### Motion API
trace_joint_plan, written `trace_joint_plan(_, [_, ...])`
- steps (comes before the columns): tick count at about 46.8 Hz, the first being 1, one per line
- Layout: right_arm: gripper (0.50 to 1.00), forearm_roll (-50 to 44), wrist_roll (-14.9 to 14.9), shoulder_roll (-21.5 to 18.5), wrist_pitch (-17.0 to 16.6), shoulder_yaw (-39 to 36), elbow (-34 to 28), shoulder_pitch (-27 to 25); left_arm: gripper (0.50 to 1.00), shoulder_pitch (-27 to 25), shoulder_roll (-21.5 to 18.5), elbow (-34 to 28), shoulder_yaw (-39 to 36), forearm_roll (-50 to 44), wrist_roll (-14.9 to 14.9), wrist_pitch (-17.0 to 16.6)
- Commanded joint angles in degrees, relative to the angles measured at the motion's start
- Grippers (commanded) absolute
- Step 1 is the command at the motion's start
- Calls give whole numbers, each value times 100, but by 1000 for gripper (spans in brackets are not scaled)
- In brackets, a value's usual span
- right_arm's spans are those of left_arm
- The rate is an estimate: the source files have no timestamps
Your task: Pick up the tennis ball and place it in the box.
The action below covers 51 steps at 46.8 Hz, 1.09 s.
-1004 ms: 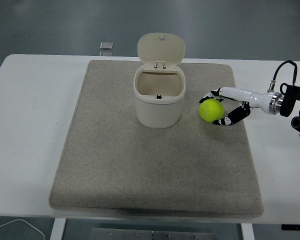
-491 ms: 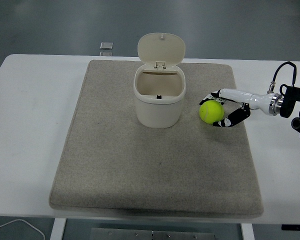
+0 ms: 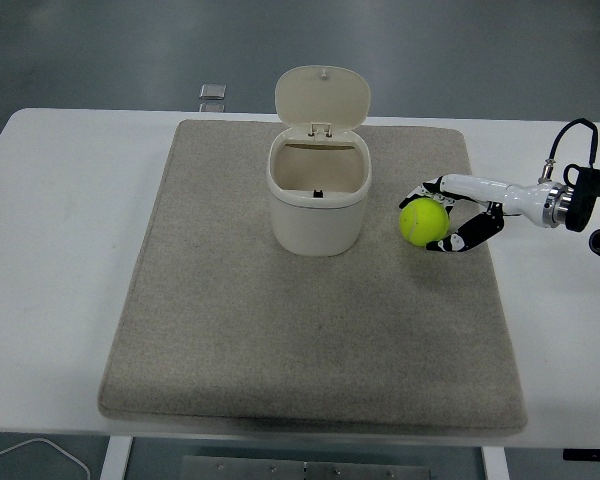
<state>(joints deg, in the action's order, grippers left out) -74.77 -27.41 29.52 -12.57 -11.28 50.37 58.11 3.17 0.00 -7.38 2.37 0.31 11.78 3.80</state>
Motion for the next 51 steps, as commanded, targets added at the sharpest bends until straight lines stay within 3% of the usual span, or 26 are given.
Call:
trace_joint_plan(1, [500,59,-10,10,-114,-50,-1,-2,992,-1,0,0,0,4,0,-2])
trace_joint_plan(26, [500,912,-168,827,-642,-279,597,455,992,-1,0,0,0,5,0,-2])
trace_joint_plan(51, [500,1123,-124,748,-800,-358,1195,991,992,-1,0,0,0,5,0,-2])
